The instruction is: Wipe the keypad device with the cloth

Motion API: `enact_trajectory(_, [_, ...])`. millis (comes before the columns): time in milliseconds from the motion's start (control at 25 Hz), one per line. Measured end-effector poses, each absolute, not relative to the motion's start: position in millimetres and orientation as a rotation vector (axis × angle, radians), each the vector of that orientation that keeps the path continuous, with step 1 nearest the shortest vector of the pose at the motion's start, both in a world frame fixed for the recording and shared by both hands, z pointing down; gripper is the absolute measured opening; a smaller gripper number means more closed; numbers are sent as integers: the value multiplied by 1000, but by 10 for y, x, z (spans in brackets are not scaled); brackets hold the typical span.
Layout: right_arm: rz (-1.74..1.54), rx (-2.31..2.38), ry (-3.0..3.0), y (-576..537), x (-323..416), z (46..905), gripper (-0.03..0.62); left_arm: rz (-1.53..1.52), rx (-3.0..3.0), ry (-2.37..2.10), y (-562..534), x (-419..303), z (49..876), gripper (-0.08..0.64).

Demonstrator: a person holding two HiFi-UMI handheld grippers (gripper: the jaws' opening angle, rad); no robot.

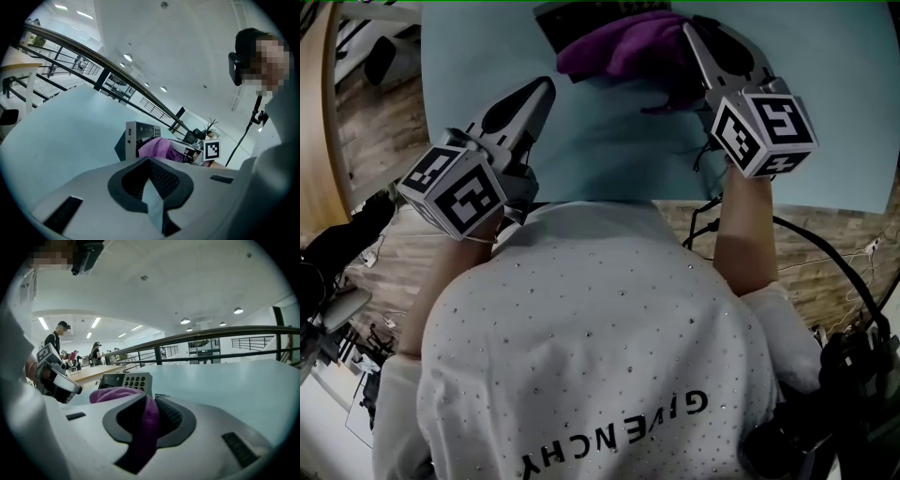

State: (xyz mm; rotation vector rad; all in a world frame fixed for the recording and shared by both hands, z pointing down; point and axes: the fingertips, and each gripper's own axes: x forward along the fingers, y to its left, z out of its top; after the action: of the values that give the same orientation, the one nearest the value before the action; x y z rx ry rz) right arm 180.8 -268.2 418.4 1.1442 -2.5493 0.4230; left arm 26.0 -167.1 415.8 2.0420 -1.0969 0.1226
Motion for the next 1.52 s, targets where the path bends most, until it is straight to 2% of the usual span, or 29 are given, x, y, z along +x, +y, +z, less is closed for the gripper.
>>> enact_trajectory(200, [477, 1137, -2658, -2601, 1749, 4012, 60, 119, 2034, -1134, -1681, 237, 4173, 0])
enact_trajectory(520, [356, 614, -2789, -1988, 709, 3950, 60, 111, 2001, -1178, -1607, 160, 4105, 0])
enact_trajectory(680, [258, 506, -2737, -1792, 485, 4135, 60, 113, 1984, -1173, -1525, 108, 4164, 0])
enact_trajectory(1520, [214, 882, -2465, -2382, 1640, 4410, 63, 88, 2008, -1128, -1535, 190, 4213, 0])
